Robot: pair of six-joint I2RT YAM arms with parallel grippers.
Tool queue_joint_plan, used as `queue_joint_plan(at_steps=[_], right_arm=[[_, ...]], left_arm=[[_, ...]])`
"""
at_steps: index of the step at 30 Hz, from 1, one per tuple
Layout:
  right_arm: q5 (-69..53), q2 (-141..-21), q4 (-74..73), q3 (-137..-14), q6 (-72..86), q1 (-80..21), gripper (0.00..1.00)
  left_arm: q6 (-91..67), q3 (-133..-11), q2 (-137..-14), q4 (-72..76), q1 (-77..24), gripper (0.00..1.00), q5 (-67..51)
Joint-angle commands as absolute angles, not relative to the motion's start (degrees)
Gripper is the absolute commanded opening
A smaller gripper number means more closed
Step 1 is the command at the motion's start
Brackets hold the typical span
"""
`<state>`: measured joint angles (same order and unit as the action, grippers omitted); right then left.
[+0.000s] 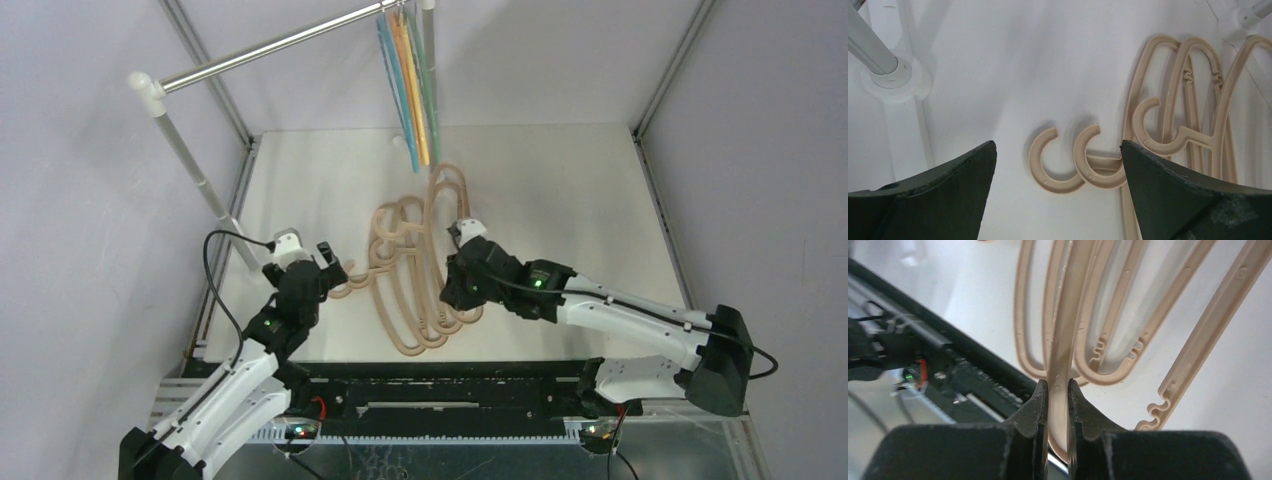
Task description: Organize the hangers
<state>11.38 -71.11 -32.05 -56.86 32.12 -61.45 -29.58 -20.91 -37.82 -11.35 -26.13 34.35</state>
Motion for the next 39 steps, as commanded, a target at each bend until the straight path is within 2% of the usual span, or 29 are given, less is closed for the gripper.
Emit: queue_joint_plan(at_steps=[1,6,15,28,39], right_arm=[[-3.14,-66.09,-26.62,-57.93,36.81,-56.13,0.12],[-16.09,-64.90,-17.30,-59.03,43.35,-51.31,0.12],[-28.72,-71.06,-5.69,-67.68,52.30,-50.60,0.11],[-34.67,-77.16,3.15,-81.43,58.13,-50.35,0.11],[-37.36,-92.65,15.90,-94.11,63.91,-45.78,0.11]], left_arm=[[-30.57,-21.29,-36.86,-10.89,-26.37,0.99,35.68],[-31.01,-20.68,-36.72,-10.68,-26.36,0.99,35.57],[-30.82,-20.90,-38.10,-9.84,-26.37,1.00,35.13],[-30.93,-21.22,-39.51,-8.45,-26.37,0.99,34.39],[-30.85,-20.96,-38.83,-8.53,-26.37,1.00,34.21]])
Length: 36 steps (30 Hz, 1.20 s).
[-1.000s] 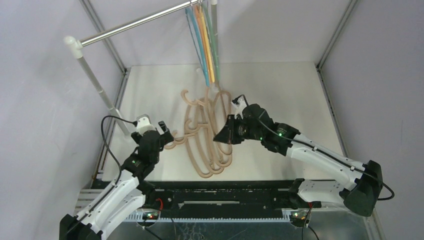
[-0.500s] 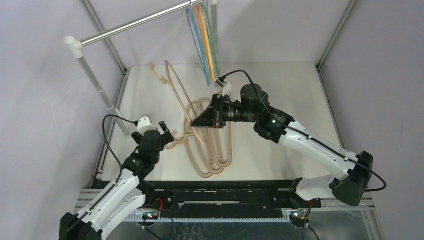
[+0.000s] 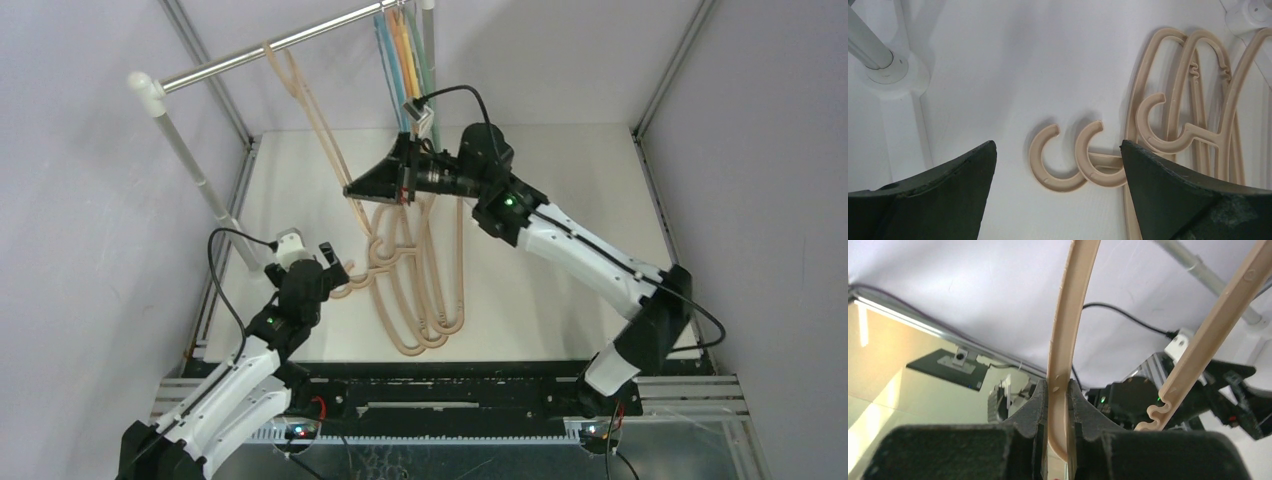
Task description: Organize the hangers
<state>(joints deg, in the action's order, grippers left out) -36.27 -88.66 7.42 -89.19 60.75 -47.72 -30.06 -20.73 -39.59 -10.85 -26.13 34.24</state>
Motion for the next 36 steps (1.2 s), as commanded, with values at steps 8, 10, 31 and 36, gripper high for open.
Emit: queue_joint_plan(at_steps=[8,10,31,36], right_arm=[[-37.18,-102.03,20.34,-102.23,66.77,-42.67,0.11],[-36.55,-103.19,20.65,-103.36,66.63,-42.28,0.11],[-30.92,-101.11,10.83,-97.14,54.82,-40.76,0.55],[-22.95,-92.94,1.90,-92.99,44.81,-42.49,0.68]], left_arm=[[-31.11,-20.74,-38.93,-8.44,-26.37,0.99,33.65],[-30.98,-20.66,-38.83,-8.52,-26.36,1.00,33.75],[-30.76,-20.72,-36.84,-10.78,-26.37,1.00,34.95],[-30.76,-20.73,-36.99,-10.90,-26.37,0.99,35.07]])
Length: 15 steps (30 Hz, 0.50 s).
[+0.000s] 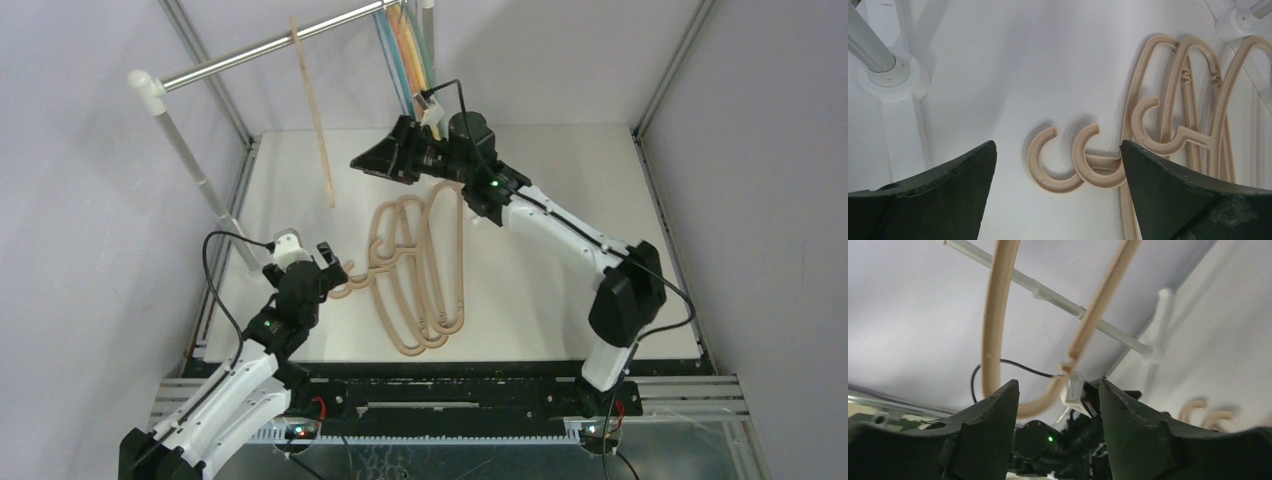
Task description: Organize the hangers
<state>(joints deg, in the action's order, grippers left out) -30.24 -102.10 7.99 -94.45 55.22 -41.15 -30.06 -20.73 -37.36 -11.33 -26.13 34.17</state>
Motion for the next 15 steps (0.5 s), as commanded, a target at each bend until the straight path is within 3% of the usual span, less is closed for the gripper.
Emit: queue_joint_plan(at_steps=[1,10,15], right_arm=[[-21.02,-91.51,0.15,-92.00,42.90,-42.94,0.68],[5.82,-78.70,-19.87,-81.08,20.51,-56.60,0.68],[16.97,-75.99,-27.51,-70.75,17.52,-65.02,0.66]], left_arm=[[-30.81,-20.74,-37.04,-10.90,-26.37,1.00,34.98],[-31.03,-20.91,-37.60,-11.13,-26.37,0.99,34.97],[-31.28,-20.48,-37.04,-11.33,-26.37,0.99,35.43]])
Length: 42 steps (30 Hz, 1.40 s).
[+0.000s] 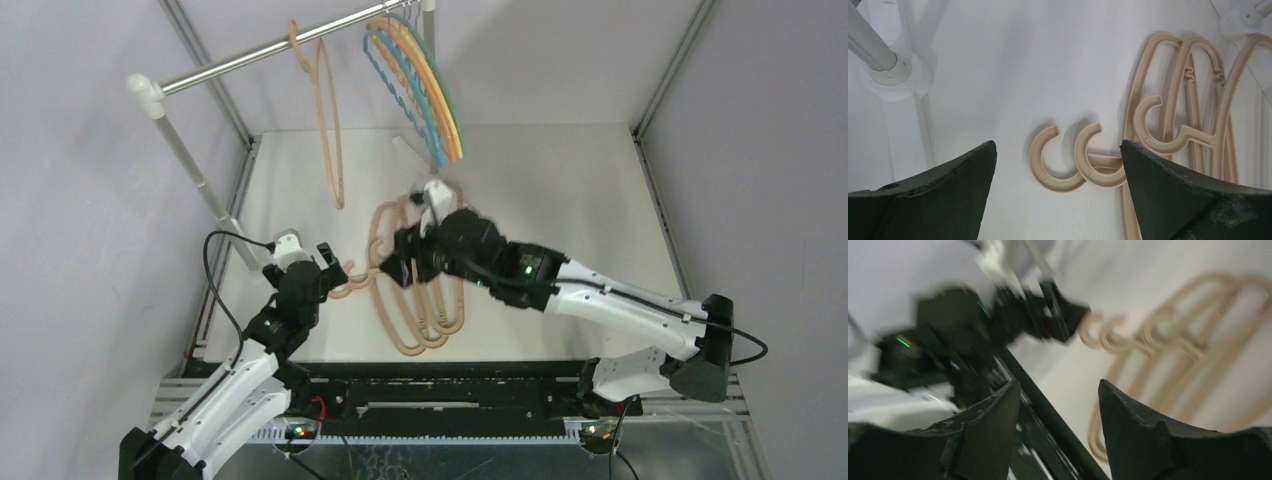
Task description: Organize the hangers
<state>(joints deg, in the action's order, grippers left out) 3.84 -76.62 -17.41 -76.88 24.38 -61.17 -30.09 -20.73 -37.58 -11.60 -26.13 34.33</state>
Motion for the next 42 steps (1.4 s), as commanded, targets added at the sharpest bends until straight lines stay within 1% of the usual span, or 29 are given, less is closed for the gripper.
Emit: queue_joint_plan(at_steps=[1,3,7,11,14,21,30,32,36,37,42], right_arm=[[17.84,-76.18,-28.41,-68.20,17.85,-65.76,0.64],[18.72,-77.20,-29.62,-64.41,19.17,-67.47,0.61],[18.27,-80.66,-28.45,-59.80,22.55,-69.21,0.60],[18.18,-87.54,-27.01,-59.68,23.90,-68.96,0.59],[15.47,-90.78,-24.30,-59.70,23.95,-67.71,0.59],[13.56,-94.60,-21.45,-59.68,23.63,-64.65,0.57],[11.94,-100.29,-19.28,-59.68,23.55,-62.49,0.52],[11.96,-100.93,-19.00,-59.68,23.55,-62.48,0.46],[12.64,-100.39,-19.94,-59.68,23.89,-62.55,0.21],[13.00,-99.95,-20.28,-59.68,23.96,-62.72,0.16],[14.05,-96.10,-22.43,-59.68,24.21,-63.44,0.08]], left_arm=[[-31.32,-20.48,-37.03,-11.34,-26.37,0.99,35.42],[-31.31,-20.43,-36.88,-11.50,-26.37,1.00,35.46],[-31.29,-20.55,-36.35,-11.90,-26.37,1.00,35.59],[-31.38,-20.72,-35.53,-12.46,-26.37,0.99,35.46],[-31.41,-20.55,-34.65,-12.89,-26.37,1.00,35.44],[-31.55,-20.18,-33.08,-13.71,-26.37,1.00,35.57],[-31.33,-20.46,-34.09,-13.54,-26.37,0.99,35.57],[-31.29,-20.47,-34.07,-13.62,-26.37,0.99,35.59],[-31.07,-20.57,-33.96,-14.13,-26.37,1.00,35.92],[-30.98,-20.52,-33.94,-14.19,-26.37,0.99,36.02],[-31.02,-20.79,-34.00,-14.33,-26.37,1.00,36.12]])
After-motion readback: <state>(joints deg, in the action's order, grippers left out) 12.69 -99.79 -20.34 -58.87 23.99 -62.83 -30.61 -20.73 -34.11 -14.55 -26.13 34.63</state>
